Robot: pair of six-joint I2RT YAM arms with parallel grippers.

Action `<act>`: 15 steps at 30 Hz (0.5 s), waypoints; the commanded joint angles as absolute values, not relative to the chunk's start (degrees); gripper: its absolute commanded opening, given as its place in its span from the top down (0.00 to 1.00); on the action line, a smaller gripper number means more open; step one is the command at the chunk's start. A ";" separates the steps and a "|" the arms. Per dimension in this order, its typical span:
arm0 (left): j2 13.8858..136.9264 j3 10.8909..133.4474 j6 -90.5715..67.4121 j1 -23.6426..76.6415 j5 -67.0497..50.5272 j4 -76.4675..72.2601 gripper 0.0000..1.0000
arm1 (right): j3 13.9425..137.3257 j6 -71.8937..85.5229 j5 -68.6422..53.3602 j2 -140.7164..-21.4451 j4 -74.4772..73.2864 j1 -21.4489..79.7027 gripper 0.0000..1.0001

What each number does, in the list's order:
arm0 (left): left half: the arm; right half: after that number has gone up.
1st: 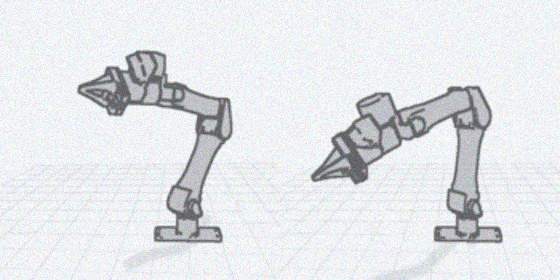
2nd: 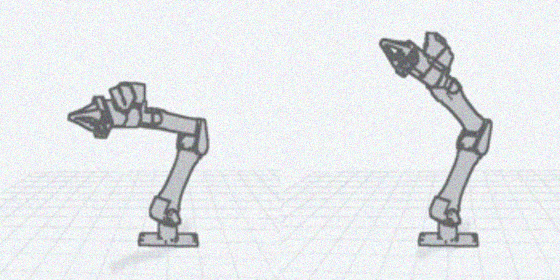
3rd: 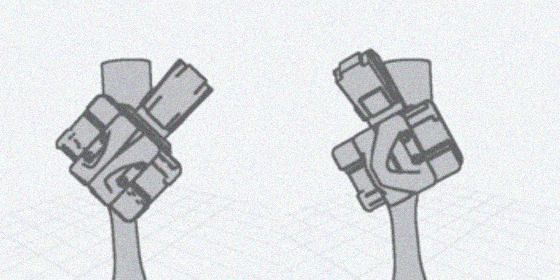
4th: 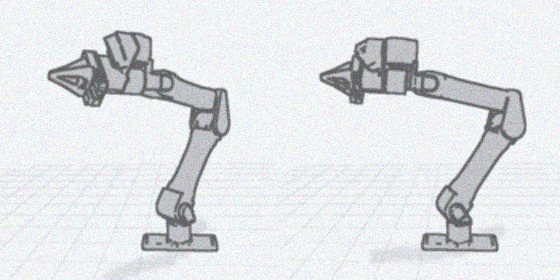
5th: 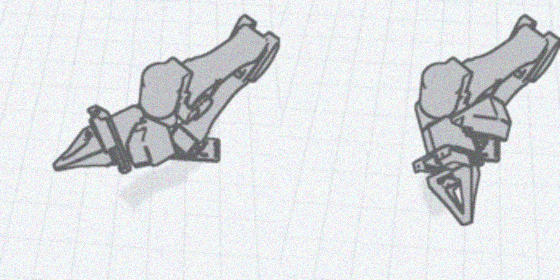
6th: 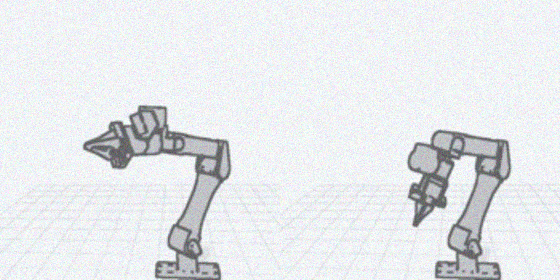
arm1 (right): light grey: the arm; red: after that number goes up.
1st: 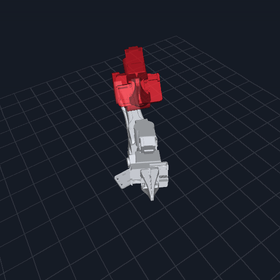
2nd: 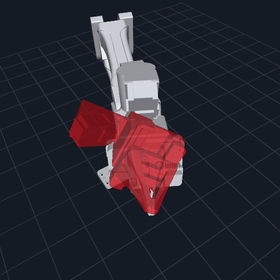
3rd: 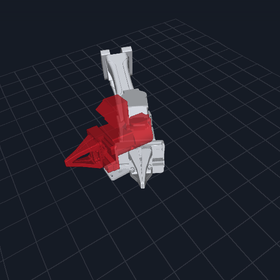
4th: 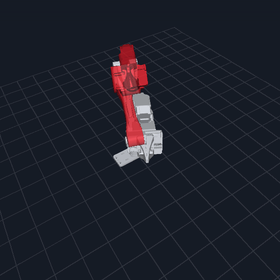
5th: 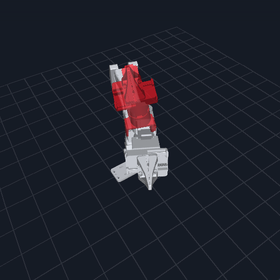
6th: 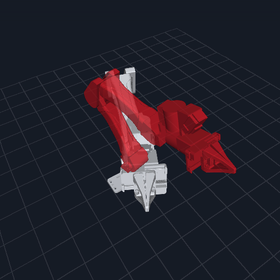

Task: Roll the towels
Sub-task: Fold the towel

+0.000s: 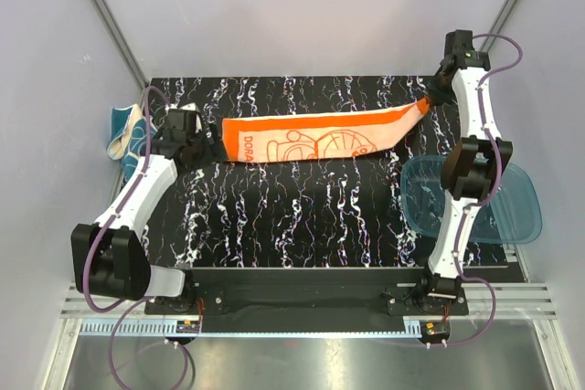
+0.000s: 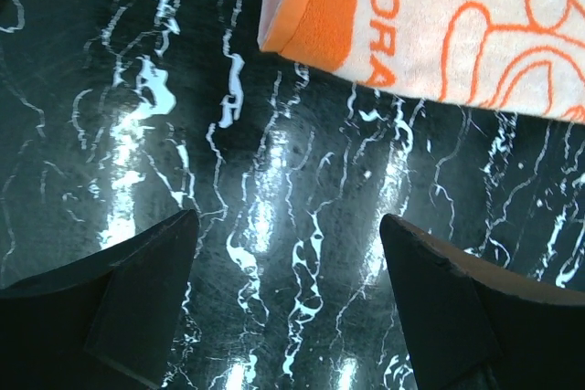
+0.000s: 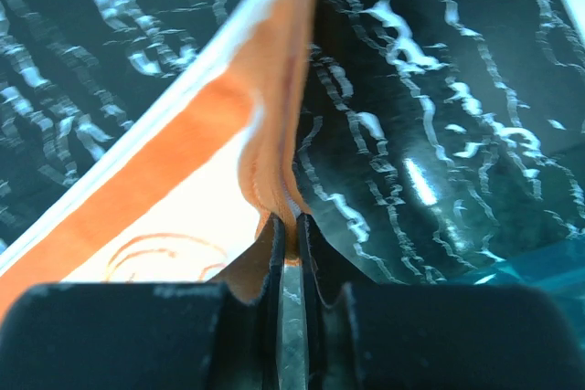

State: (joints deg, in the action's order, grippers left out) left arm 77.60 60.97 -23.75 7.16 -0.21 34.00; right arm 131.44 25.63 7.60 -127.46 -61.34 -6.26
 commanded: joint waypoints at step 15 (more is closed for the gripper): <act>73.66 59.59 -26.45 7.47 -4.13 30.94 0.13 | 143.53 31.11 -10.62 -129.20 -49.59 21.26 1.00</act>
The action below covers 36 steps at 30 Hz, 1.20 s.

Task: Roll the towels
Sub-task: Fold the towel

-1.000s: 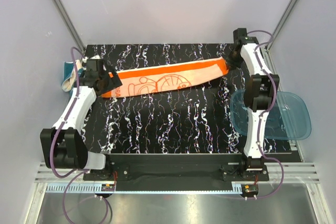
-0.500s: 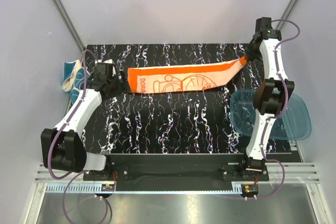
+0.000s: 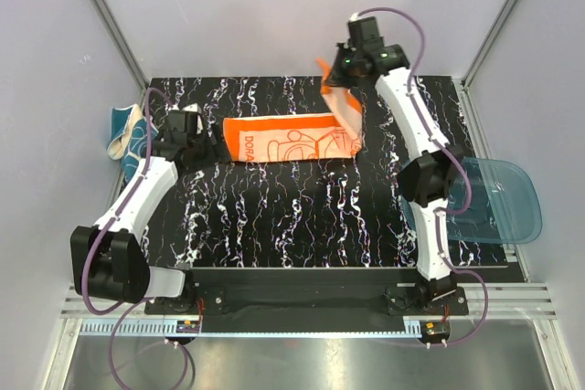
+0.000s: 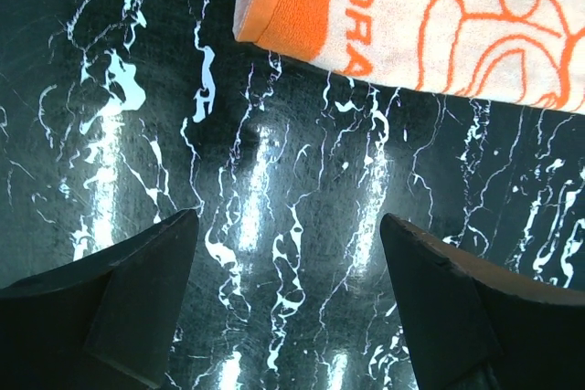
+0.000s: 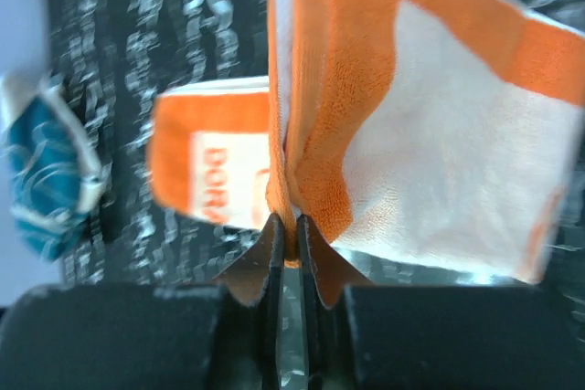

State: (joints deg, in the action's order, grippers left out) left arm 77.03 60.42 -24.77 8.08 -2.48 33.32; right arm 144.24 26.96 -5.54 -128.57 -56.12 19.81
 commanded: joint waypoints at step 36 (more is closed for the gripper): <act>70.75 57.22 -29.71 1.32 -1.58 30.41 0.13 | 141.06 43.07 -14.33 -152.83 -21.27 44.29 1.00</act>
State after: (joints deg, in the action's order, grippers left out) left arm 71.99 57.58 -29.85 1.72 -2.55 32.27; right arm 140.84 42.11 -12.78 -148.86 -24.40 42.65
